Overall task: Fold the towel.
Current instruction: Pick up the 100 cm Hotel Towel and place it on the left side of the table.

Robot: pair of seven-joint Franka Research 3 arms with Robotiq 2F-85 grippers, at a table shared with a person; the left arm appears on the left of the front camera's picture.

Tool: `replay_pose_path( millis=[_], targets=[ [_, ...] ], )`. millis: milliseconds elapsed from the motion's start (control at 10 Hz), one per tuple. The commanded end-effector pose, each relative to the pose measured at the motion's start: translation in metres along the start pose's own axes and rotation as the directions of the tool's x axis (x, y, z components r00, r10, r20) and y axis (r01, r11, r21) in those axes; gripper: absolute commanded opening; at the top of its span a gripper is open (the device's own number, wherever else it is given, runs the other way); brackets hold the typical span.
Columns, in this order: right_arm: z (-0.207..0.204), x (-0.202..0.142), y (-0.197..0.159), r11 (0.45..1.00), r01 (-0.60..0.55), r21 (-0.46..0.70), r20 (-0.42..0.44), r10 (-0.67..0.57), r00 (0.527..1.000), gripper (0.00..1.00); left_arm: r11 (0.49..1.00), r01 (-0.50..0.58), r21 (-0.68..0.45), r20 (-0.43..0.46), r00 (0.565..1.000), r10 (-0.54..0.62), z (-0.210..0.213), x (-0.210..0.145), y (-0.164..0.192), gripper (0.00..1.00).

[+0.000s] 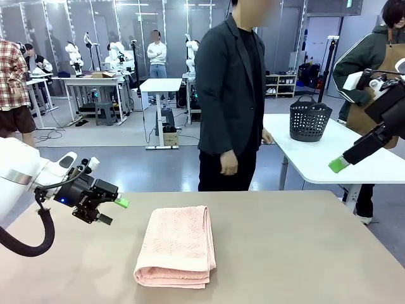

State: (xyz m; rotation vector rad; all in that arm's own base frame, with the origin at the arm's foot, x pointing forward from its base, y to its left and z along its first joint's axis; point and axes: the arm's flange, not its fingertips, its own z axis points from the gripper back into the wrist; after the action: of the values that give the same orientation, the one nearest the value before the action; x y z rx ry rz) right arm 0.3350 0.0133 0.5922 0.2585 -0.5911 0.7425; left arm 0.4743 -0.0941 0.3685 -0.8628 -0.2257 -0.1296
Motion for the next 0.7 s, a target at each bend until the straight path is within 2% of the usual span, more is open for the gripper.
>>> replay_pose_path(
  millis=[0,400,600],
  targets=[
    [0.000,0.000,0.001,1.000,0.015,-0.006,-0.007,-0.015,1.000,1.00,1.000,0.006,-0.001,-0.005,1.000,-0.006,0.001,0.000,-0.001,1.00],
    [0.000,0.000,0.001,1.000,0.015,-0.006,-0.007,-0.015,1.000,1.00,1.000,0.000,0.001,0.001,1.000,0.000,0.000,0.000,0.000,1.00],
    [0.000,0.000,0.001,1.000,0.015,-0.006,-0.007,-0.015,1.000,1.00,1.000,-0.019,-0.008,-0.008,1.000,0.019,-0.025,0.001,0.002,1.00]
  ],
)
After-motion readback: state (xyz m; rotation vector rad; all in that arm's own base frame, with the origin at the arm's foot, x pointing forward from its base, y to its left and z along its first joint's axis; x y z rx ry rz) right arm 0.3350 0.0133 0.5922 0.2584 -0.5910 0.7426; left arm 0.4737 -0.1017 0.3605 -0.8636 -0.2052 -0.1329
